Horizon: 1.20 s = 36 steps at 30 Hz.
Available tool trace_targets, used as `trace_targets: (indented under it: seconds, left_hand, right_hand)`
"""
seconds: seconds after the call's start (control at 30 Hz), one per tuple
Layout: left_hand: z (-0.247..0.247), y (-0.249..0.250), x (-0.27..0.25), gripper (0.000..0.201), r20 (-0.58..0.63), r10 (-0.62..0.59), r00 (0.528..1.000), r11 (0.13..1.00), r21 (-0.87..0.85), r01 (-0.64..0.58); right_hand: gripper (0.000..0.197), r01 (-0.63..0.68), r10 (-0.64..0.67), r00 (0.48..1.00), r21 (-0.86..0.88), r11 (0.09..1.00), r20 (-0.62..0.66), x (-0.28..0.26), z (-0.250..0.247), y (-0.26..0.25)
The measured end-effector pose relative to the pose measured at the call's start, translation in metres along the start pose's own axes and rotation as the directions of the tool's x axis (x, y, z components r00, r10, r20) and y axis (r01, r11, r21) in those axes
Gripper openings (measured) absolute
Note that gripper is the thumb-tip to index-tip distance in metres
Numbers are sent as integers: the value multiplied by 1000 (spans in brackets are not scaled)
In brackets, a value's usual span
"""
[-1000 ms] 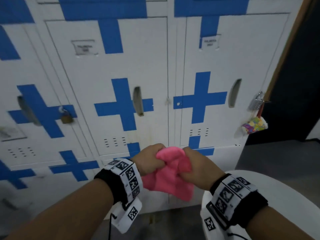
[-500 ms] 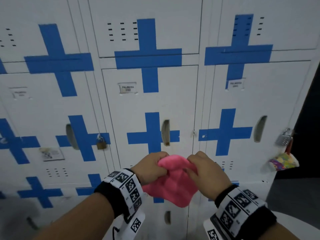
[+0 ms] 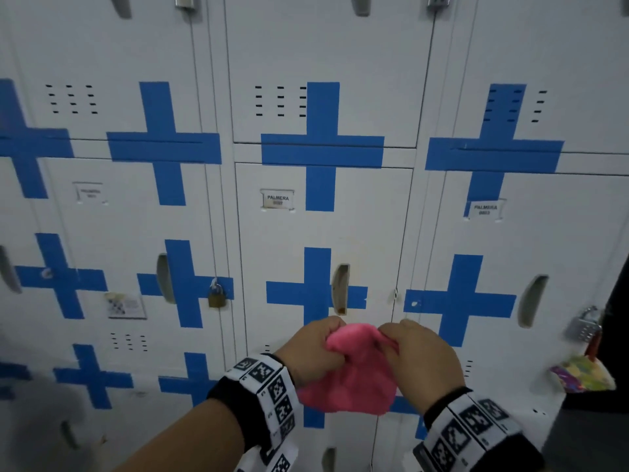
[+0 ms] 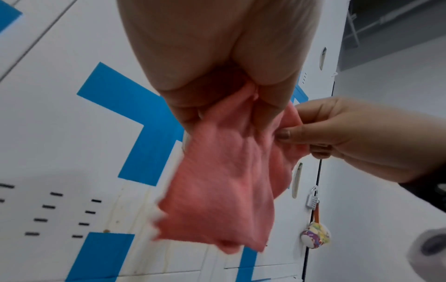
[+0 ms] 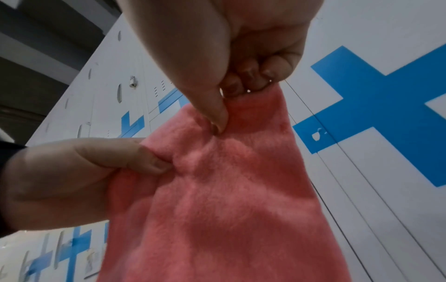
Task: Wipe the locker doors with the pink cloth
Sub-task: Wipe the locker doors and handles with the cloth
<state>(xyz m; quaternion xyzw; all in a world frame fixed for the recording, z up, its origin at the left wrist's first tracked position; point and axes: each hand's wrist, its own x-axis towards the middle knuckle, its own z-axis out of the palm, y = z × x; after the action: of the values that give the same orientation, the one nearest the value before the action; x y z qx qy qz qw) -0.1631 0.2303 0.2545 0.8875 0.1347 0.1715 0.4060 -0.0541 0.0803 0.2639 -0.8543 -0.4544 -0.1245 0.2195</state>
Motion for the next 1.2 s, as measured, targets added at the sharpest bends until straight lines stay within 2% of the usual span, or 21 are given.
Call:
trace_targets:
  seconds: [0.13,0.2,0.27,0.33,0.4,0.47,0.53,0.6,0.67,0.7,0.8,0.9,1.0,1.13,1.2]
  left_hand:
    - [-15,-4,5,19,-4,73,997,997,-22,-73]
    - [-24,-5,10,16,-51,103,993,994,-23,-105]
    - [-35,-10,20,17,-117,140,983,988,82,-131]
    - [-47,-17,33,21,-181,194,964,951,275,-139]
    - [-57,-21,43,23,-254,279,926,872,470,-134]
    - [-66,-23,50,26,-331,384,862,783,611,-114]
    - [-73,-25,55,30,-386,460,800,717,692,-79]
    - [-78,-27,56,39,-413,489,768,678,734,-37]
    - [-81,-31,59,51,-402,498,768,641,767,-15]
    - [-82,-33,61,59,-384,488,784,623,782,-6]
    - [-82,-37,68,80,-337,435,835,559,828,43]
    - [-77,-41,75,91,-336,414,846,532,844,74]
    - [-73,-46,80,93,-344,449,824,491,866,94]
    - [-71,-51,89,81,-373,504,779,467,876,117]
    - [-71,-54,94,80,-384,496,779,472,872,129]
  right_hand:
    - [29,-25,23,997,-32,999,-68,11,-7,-2]
    - [29,-51,48,995,-26,998,-91,17,-9,-2]
    - [29,-83,84,991,15,996,-102,25,-9,0]
    - [27,-124,136,983,96,988,-126,34,-11,1]
    - [27,-148,180,972,199,969,-153,42,-14,2]
    - [28,-151,207,961,281,948,-183,49,-15,3]
    - [30,-149,233,950,353,924,-209,55,-15,2]
    - [35,-143,258,939,425,894,-226,59,-13,0]
    - [48,-147,281,934,483,863,-219,63,-12,-2]
    - [50,-151,292,931,499,854,-218,67,-10,-2]
    - [42,-146,309,917,508,849,-253,77,-7,-3]
    - [43,-109,276,914,477,872,-296,85,-3,-4]
    - [50,-45,220,906,435,899,-361,88,0,-4]
    - [58,45,124,901,374,926,-416,90,7,0]
    - [61,74,76,905,330,941,-420,91,11,1]
